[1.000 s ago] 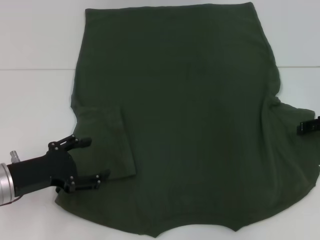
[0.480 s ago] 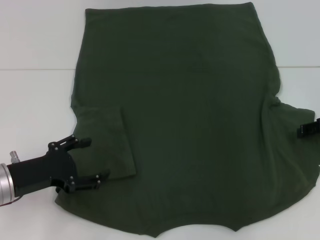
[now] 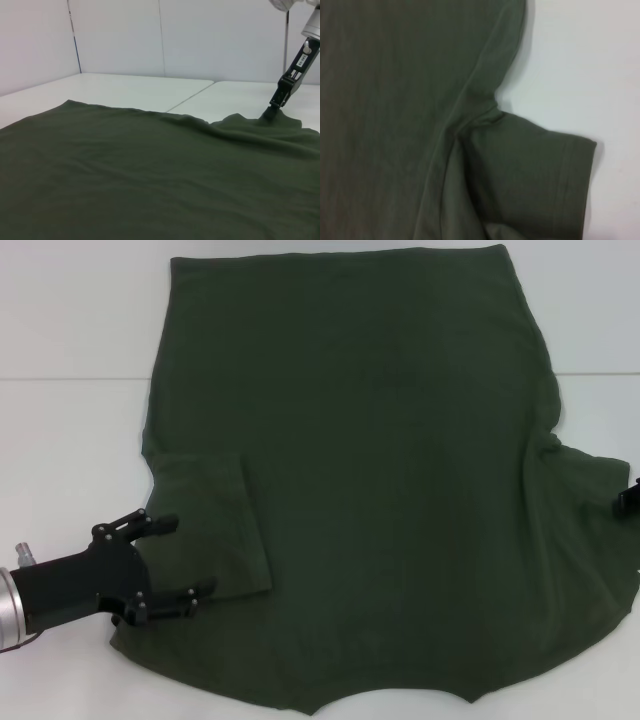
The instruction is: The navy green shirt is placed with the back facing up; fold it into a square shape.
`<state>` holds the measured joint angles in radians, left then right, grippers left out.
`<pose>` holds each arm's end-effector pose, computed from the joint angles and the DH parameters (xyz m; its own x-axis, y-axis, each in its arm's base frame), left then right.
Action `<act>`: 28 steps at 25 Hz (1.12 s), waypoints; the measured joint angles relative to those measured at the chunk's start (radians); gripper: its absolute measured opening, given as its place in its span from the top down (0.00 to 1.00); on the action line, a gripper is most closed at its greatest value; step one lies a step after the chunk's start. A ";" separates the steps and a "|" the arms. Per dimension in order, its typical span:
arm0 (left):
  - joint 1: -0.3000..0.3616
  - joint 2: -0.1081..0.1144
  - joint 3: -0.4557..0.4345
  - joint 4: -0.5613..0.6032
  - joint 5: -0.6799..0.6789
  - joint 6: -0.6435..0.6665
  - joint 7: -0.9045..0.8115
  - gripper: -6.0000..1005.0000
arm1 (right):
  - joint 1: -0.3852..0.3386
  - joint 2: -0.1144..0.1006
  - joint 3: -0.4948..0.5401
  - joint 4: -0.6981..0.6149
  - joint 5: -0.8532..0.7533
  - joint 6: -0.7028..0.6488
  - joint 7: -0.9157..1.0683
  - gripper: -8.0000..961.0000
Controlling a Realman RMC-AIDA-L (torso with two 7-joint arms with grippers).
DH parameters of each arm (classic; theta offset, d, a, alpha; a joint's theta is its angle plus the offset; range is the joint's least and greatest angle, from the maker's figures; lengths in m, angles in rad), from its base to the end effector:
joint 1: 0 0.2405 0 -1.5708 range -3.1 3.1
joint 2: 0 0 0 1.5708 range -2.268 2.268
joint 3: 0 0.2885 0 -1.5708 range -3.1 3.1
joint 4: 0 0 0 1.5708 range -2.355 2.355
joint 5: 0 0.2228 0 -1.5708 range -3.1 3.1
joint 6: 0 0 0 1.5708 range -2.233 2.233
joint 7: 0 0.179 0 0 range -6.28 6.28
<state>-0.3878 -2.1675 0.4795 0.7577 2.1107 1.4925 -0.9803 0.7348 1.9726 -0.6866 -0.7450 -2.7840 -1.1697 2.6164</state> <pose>-0.3404 0.3336 -0.0416 0.9048 0.1352 0.4038 0.3290 -0.8239 -0.4614 0.3578 0.4561 0.0294 0.2556 -0.9057 -0.3382 -0.8593 -0.0526 -0.5087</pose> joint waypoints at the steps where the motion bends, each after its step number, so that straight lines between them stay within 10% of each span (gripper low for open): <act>1: 0.001 0.000 -0.001 0.000 0.000 0.000 0.000 0.07 | 0.001 0.000 0.000 0.000 0.000 0.000 0.000 0.46; 11: 0.005 0.000 -0.002 -0.004 -0.010 0.000 0.009 0.07 | 0.002 -0.003 -0.014 0.003 0.000 -0.002 0.003 0.92; 28: 0.005 0.000 -0.002 -0.009 -0.019 -0.004 0.014 0.07 | -0.072 -0.019 0.063 -0.144 0.030 -0.073 -0.007 0.98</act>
<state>-0.3829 -2.1675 0.4770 0.7486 2.0912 1.4883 -0.9663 0.6628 1.9536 -0.6241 -0.8894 -2.7535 -1.2426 2.6097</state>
